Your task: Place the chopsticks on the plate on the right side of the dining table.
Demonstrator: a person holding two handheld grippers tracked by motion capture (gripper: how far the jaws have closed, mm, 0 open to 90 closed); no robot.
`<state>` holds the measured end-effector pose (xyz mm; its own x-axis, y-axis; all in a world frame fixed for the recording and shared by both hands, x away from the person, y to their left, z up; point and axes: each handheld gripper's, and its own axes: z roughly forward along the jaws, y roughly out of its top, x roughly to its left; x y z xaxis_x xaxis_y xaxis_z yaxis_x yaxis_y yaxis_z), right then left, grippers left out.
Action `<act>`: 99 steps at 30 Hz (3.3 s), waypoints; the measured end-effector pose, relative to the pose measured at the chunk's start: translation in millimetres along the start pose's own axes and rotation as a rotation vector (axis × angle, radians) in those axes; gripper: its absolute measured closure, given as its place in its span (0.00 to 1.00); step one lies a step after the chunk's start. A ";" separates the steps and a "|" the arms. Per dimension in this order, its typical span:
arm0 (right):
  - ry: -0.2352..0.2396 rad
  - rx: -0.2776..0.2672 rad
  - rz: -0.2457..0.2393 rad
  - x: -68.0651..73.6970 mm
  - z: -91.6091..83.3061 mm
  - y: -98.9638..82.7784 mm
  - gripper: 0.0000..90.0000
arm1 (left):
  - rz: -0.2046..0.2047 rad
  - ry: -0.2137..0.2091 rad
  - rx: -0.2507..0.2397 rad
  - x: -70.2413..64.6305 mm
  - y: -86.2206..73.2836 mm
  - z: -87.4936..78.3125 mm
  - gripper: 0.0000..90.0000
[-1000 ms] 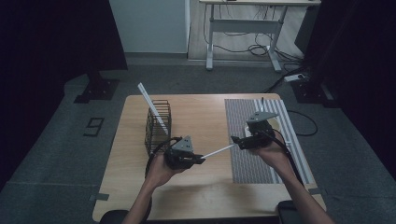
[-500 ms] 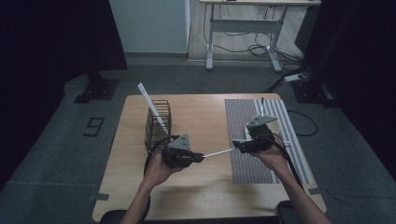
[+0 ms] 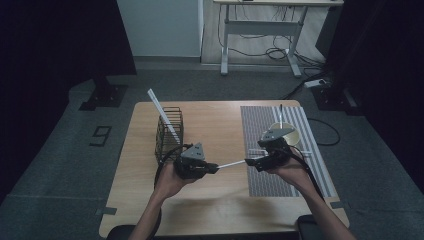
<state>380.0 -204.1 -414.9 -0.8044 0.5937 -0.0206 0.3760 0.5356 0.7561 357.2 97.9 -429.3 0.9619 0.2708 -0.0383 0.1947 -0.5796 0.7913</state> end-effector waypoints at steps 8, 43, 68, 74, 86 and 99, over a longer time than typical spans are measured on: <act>0.027 0.052 -0.114 12.2 8.9 0.2 0.32 | 0.004 -0.005 0.004 -0.6 0.9 0.4 0.95; 0.186 0.215 -0.237 23.5 10.6 1.8 0.86 | 0.005 0.109 -0.069 0.3 -2.0 -7.3 0.63; 0.243 0.251 -0.271 26.0 -3.6 -2.7 0.93 | -0.029 0.173 -0.093 2.9 -1.3 -12.7 0.41; 0.211 0.271 -0.256 19.5 -9.5 -9.5 0.93 | -0.040 0.192 -0.101 4.7 -2.2 -16.9 0.38; 0.117 0.250 -0.186 -1.8 -23.3 -18.6 0.93 | -0.046 0.204 -0.113 1.2 -3.3 -16.8 0.29; 0.054 0.253 -0.137 -22.8 -27.4 -23.1 0.93 | -0.076 0.225 -0.114 -8.5 -8.6 -8.9 0.16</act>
<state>377.1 -246.5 -414.0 -0.8761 0.4768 -0.0714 0.3599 0.7452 0.5614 345.6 107.4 -430.3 0.8760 0.4816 0.0266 0.2293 -0.4644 0.8554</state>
